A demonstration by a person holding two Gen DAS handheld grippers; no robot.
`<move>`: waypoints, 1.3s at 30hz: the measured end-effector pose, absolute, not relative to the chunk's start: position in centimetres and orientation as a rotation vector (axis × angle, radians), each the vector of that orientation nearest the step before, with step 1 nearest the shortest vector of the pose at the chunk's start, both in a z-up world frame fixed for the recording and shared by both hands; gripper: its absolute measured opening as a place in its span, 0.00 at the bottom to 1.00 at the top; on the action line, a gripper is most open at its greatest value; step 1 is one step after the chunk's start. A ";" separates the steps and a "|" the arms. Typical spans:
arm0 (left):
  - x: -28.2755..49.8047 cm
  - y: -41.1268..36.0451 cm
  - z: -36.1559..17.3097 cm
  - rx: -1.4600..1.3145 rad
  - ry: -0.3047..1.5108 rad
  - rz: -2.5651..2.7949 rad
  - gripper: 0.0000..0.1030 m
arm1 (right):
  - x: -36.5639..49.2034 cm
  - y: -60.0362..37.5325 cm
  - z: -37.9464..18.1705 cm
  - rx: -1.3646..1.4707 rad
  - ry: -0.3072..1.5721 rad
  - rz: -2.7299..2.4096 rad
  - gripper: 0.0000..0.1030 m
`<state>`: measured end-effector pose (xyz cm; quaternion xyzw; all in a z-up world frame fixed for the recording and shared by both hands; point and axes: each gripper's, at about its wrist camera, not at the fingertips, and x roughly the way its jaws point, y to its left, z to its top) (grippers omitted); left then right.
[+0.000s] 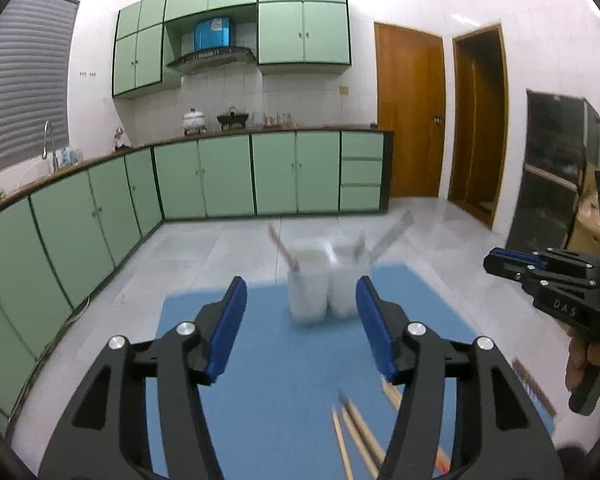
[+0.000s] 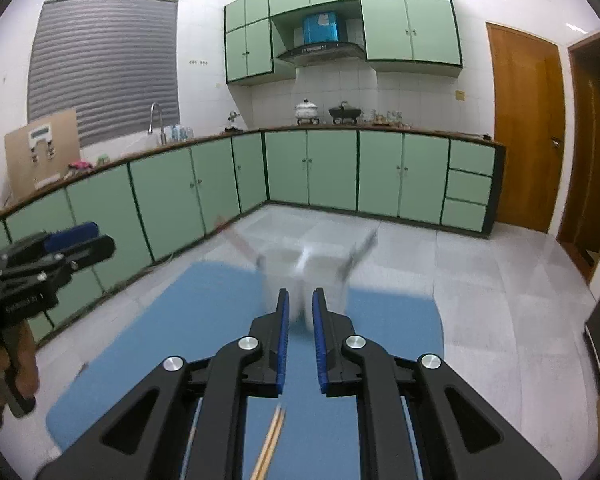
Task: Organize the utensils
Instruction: 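Open both tools to drop the spoons into the holder, then bring both open tools back over the remaining chopsticks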
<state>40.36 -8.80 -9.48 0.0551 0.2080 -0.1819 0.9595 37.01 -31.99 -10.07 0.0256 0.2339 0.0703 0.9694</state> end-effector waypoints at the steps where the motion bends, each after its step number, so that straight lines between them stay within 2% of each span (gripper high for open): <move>1: 38.9 -8.3 -10.3 0.100 0.440 -0.367 0.55 | 35.0 -31.7 -11.2 0.051 0.482 0.134 0.12; 8: 28.8 -4.8 -17.5 0.012 0.590 -0.318 0.55 | 24.2 -29.0 -18.6 0.117 0.567 0.093 0.12; 15: 24.3 -5.5 -22.3 0.041 0.667 -0.297 0.55 | 20.6 -26.3 -23.3 0.174 0.612 0.063 0.12; 29: 24.9 -6.6 -27.2 0.090 0.772 -0.284 0.53 | 21.7 -24.7 -27.2 0.170 0.695 0.058 0.11; 39: 26.2 -6.7 -28.6 0.064 0.831 -0.277 0.51 | 23.4 -24.5 -28.2 0.172 0.704 0.047 0.11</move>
